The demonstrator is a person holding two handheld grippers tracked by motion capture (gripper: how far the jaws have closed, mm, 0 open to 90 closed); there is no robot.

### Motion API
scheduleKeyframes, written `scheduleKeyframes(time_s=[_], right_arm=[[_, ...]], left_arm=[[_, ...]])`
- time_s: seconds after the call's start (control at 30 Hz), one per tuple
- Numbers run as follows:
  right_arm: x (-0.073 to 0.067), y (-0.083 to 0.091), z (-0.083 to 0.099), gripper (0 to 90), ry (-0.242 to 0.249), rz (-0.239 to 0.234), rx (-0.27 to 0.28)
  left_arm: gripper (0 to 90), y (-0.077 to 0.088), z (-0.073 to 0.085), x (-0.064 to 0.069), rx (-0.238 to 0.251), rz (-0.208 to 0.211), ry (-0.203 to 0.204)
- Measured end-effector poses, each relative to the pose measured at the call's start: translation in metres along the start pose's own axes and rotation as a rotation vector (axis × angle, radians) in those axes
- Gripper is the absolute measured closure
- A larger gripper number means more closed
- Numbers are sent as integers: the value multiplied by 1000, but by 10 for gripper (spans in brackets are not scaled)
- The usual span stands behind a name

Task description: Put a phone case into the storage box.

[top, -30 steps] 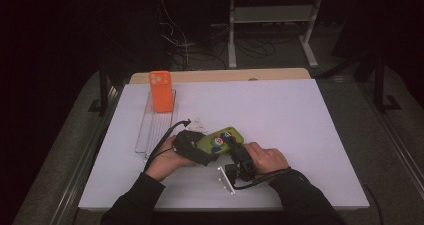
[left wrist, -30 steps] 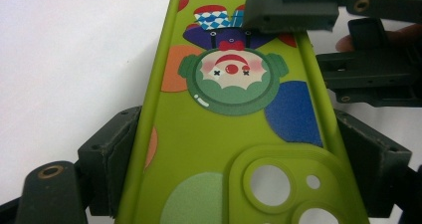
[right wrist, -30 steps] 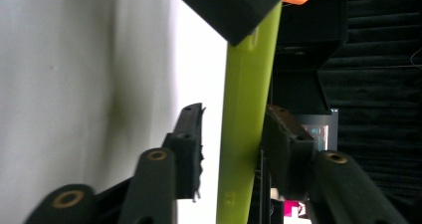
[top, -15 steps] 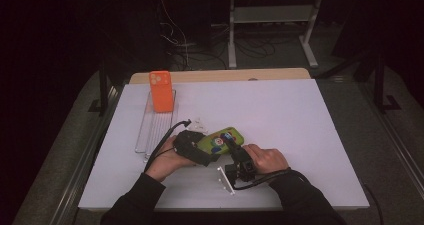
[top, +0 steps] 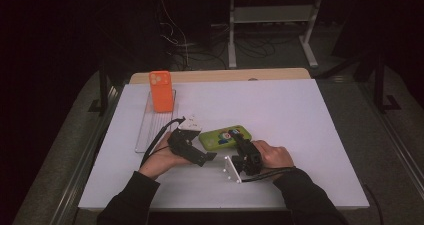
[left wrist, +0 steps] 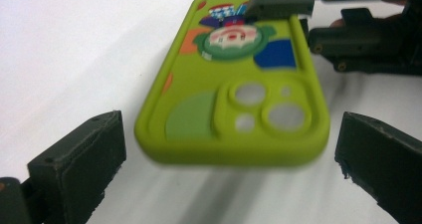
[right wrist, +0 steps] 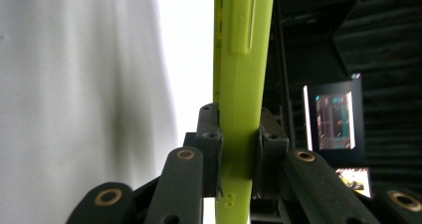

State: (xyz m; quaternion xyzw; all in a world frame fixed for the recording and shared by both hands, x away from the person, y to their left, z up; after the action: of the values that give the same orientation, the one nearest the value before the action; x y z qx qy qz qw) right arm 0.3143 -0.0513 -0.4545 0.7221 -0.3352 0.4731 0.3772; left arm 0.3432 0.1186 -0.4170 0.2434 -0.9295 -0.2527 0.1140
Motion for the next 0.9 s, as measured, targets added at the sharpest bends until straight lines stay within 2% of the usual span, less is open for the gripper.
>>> scheduleKeyframes(time_s=[0.07,0.1,0.13,0.2,0.23,0.3,0.37,0.4,0.43,0.5,0.57,0.6,0.7,0.83,0.9], right_arm=[[1,0,3,754,-29,-29,-12],[3,1,3,754,-84,-10,-16],[5,1,4,754,-95,-33,-11],[7,2,6,754,-145,-29,-11],[9,2,8,754,-167,-43,-10],[11,2,10,754,-231,-52,2],[16,3,13,754,-292,-65,-10],[17,3,14,754,-321,-71,-6],[17,4,14,754,-380,-71,-3],[19,5,16,754,-454,-84,-10],[21,5,18,754,-499,-90,-6],[22,5,19,754,-531,-97,-10],[24,4,23,754,-573,-111,-7],[27,4,25,753,-683,-144,0],[28,4,26,754,-710,-148,2]], left_arm=[[0,1,1,-2,-13,-2,-29],[0,1,1,-2,-21,2,-37],[0,1,2,-2,-23,1,-37],[0,0,2,-2,-22,1,-43],[0,-1,2,-1,-20,-5,-29],[0,-1,3,-1,-28,-6,-32],[0,-1,2,0,-17,-10,-16],[0,-1,2,-2,-18,-10,-32],[0,-1,2,-3,-19,-14,-30],[0,0,2,-4,-23,-18,-30],[0,1,3,-6,-35,-22,-41],[0,1,3,-5,-33,-26,-29],[0,1,3,-6,-29,-27,-32],[0,1,4,-7,-31,-31,-31],[0,1,4,-7,-31,-30,-27]])
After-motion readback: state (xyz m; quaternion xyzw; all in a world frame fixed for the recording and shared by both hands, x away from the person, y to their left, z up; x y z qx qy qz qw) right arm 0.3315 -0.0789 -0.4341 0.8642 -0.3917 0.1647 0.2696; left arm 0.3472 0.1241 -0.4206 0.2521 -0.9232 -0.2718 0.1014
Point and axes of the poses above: each handheld gripper's, and its own axes: y roughly backward along the jaws, z roughly out of its underside, x roughly to its right, the point moved 4 cm from there along -y, roughly forward along the jaws, and after that the axes turned 11 degrees about x, right-handed, at the moved point
